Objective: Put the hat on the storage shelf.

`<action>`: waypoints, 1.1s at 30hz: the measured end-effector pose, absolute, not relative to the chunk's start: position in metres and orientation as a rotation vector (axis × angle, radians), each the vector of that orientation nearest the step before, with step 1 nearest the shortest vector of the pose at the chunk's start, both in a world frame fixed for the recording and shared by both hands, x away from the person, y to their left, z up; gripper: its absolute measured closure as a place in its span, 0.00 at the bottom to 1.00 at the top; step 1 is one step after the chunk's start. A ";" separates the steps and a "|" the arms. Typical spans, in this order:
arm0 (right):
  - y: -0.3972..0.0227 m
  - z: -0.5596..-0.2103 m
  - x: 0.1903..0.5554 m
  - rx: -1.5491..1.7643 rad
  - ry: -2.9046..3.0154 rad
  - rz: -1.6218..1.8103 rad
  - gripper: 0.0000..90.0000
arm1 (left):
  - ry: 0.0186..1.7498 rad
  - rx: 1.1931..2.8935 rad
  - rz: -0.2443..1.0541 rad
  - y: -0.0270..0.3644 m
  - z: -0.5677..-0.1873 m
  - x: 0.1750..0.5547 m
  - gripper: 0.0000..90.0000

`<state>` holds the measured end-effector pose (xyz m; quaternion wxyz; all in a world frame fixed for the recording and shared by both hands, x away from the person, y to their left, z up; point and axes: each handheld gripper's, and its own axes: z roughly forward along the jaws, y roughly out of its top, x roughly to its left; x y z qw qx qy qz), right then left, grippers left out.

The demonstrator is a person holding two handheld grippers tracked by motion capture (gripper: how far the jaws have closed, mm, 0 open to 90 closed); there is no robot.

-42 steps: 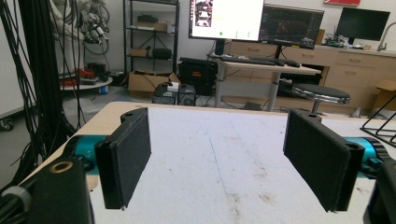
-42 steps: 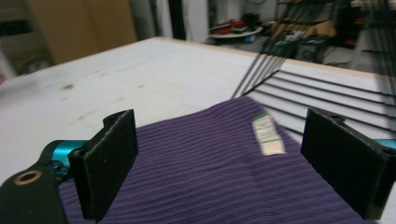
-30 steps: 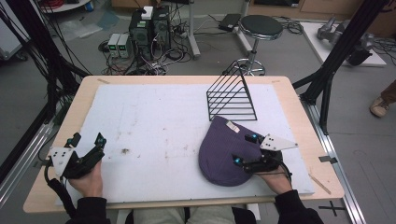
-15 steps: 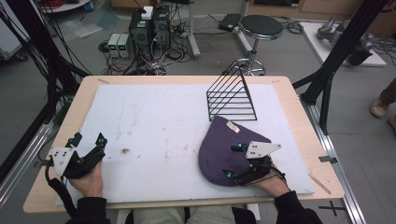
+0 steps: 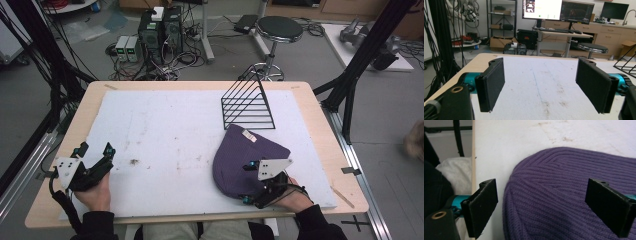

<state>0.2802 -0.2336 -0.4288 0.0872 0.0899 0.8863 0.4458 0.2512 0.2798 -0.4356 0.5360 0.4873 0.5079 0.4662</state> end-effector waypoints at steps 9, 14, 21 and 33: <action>-0.232 -0.433 0.277 0.149 2.695 1.220 0.11 | 1.205 1.156 1.112 0.279 -0.435 0.251 0.27; -0.231 -0.436 0.277 0.126 2.698 1.169 0.11 | 1.202 1.156 1.105 0.280 -0.435 0.251 0.27; -0.232 -0.439 0.279 0.124 2.695 1.119 0.11 | 1.203 1.153 1.102 0.280 -0.435 0.251 0.27; -0.231 -0.446 0.288 0.186 2.664 1.108 0.23 | 1.203 1.146 1.090 0.280 -0.436 0.252 0.27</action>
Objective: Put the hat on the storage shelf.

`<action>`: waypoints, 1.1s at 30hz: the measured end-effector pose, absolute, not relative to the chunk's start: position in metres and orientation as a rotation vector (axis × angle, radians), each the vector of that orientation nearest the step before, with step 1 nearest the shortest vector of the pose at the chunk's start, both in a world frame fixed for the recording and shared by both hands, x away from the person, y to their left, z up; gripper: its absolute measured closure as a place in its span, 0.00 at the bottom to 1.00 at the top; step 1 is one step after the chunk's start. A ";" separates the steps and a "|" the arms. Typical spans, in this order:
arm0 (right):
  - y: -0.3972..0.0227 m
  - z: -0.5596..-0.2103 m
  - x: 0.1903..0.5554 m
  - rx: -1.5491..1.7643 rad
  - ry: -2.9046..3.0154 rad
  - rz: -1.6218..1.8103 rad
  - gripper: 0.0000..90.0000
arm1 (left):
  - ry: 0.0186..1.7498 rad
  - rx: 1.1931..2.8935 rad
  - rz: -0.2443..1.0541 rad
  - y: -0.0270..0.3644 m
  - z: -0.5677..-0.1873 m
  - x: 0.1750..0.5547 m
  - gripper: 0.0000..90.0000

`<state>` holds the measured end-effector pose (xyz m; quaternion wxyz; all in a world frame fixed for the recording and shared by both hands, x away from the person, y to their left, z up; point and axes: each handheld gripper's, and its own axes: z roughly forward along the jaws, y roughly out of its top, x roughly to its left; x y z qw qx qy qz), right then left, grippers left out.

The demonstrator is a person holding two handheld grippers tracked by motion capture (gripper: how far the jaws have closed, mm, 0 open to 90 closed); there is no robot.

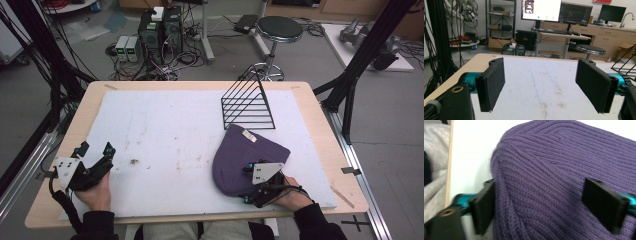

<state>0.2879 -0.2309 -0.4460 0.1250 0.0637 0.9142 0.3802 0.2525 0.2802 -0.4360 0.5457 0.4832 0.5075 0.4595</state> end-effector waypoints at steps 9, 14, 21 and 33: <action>-0.233 -0.444 0.289 0.364 2.604 1.093 0.73 | 1.205 1.143 1.080 0.281 -0.436 0.253 0.27; -0.233 -0.443 0.289 0.387 2.598 1.106 0.75 | 1.204 1.143 1.079 0.282 -0.436 0.253 0.27; -0.234 -0.441 0.288 0.395 2.563 1.133 0.75 | 1.207 1.147 1.073 0.282 -0.437 0.253 0.27; -0.240 -0.431 0.287 0.451 2.469 1.252 0.76 | 1.207 1.147 1.067 0.280 -0.436 0.254 0.27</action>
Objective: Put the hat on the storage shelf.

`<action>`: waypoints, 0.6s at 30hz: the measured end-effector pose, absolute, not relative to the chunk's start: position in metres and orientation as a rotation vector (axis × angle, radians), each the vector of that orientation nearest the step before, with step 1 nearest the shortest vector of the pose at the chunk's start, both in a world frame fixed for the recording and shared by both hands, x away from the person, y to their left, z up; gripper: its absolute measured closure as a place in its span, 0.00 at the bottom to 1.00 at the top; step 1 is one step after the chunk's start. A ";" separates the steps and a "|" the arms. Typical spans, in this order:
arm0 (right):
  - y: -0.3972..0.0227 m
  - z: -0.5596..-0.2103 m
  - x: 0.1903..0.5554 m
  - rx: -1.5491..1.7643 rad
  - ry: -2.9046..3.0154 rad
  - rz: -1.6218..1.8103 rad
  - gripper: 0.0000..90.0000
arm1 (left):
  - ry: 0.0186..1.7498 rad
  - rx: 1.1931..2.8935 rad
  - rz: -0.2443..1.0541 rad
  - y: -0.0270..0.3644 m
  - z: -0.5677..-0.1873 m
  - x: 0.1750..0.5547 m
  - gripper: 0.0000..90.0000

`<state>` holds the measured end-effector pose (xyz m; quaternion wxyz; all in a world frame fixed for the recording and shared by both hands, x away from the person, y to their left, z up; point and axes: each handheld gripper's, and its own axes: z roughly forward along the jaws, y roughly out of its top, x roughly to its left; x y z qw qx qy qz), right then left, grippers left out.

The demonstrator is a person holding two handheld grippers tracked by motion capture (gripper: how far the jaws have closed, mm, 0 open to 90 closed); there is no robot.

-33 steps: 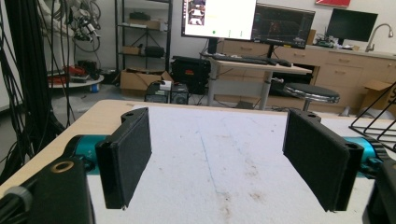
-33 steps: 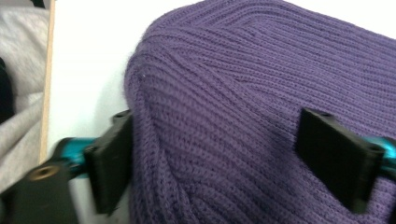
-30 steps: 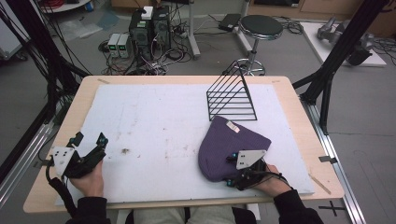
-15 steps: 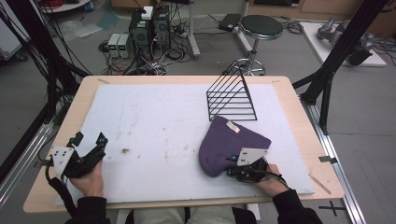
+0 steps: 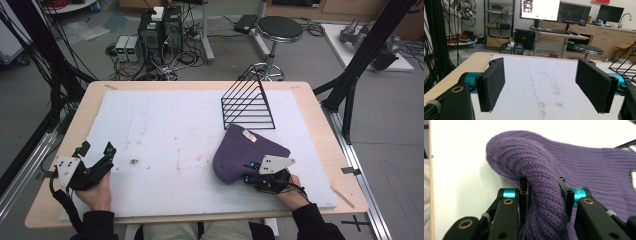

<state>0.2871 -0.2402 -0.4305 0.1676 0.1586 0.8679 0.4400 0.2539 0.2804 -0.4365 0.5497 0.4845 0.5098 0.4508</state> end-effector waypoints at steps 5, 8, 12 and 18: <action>-0.242 -0.424 0.287 0.461 2.428 1.267 0.77 | 1.203 1.148 1.058 0.279 -0.436 0.254 0.27; -0.245 -0.416 0.287 0.479 2.386 1.295 0.77 | 1.197 1.148 1.049 0.278 -0.436 0.254 0.27; -0.249 -0.408 0.291 0.494 2.341 1.336 0.77 | 1.192 1.151 1.046 0.278 -0.436 0.253 0.27; -0.255 -0.395 0.302 0.543 2.291 1.418 0.77 | 1.196 1.146 1.043 0.278 -0.437 0.253 0.27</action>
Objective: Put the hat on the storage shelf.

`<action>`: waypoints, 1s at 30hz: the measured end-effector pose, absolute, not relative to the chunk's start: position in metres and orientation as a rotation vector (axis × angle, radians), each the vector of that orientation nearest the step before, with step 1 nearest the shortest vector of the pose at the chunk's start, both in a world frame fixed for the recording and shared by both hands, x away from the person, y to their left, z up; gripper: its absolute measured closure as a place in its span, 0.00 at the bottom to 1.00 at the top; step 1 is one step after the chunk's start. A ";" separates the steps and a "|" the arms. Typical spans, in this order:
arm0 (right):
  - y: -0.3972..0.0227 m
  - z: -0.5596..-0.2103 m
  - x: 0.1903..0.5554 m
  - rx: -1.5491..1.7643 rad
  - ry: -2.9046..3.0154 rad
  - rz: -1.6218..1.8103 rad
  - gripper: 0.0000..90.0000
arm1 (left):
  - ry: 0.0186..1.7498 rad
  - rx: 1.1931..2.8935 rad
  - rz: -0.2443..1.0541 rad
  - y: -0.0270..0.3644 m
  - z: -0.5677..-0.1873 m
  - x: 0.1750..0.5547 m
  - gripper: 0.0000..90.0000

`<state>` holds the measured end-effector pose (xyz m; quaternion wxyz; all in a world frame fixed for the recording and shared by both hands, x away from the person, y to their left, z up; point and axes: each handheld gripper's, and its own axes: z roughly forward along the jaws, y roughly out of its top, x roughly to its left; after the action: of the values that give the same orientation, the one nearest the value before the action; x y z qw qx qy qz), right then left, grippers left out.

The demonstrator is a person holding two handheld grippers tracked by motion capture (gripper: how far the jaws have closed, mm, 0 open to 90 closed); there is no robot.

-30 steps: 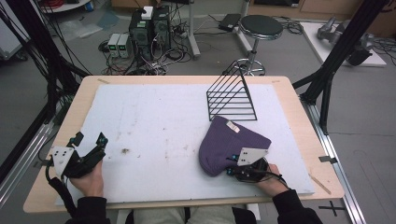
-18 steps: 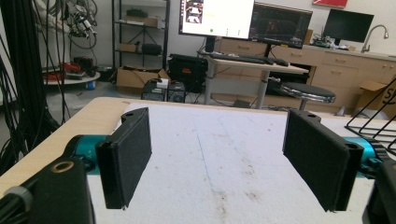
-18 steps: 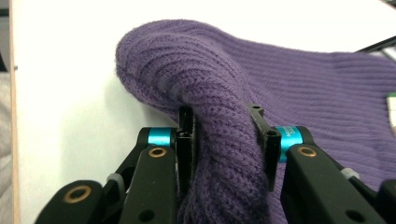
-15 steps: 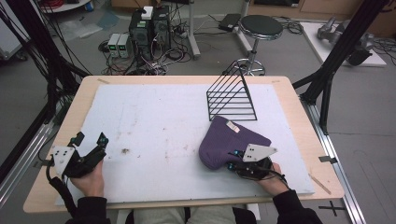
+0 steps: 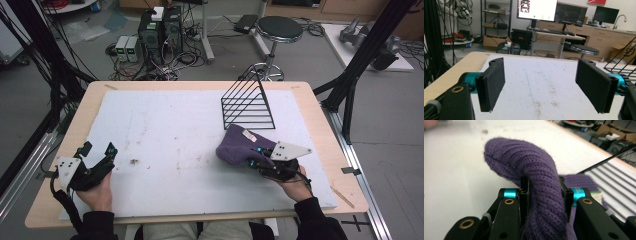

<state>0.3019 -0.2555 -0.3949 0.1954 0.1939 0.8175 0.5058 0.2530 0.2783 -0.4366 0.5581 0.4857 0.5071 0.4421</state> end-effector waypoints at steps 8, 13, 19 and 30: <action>-0.270 -0.375 0.322 0.652 2.184 1.624 0.78 | 1.191 1.143 1.032 0.279 -0.437 0.252 0.27; -0.275 -0.361 0.331 0.685 2.119 1.728 0.78 | 1.195 1.142 1.030 0.279 -0.437 0.252 0.27; -0.271 -0.344 0.336 0.634 2.086 1.784 0.78 | 1.197 1.137 1.028 0.280 -0.437 0.251 0.27; -0.248 -0.312 0.335 0.545 2.039 1.861 0.78 | 1.198 1.113 1.011 0.287 -0.435 0.251 0.26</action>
<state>0.3347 -0.2485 -0.3117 0.1632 0.1912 0.7149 0.6525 0.2510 0.2866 -0.4354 0.5727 0.4745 0.5108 0.4312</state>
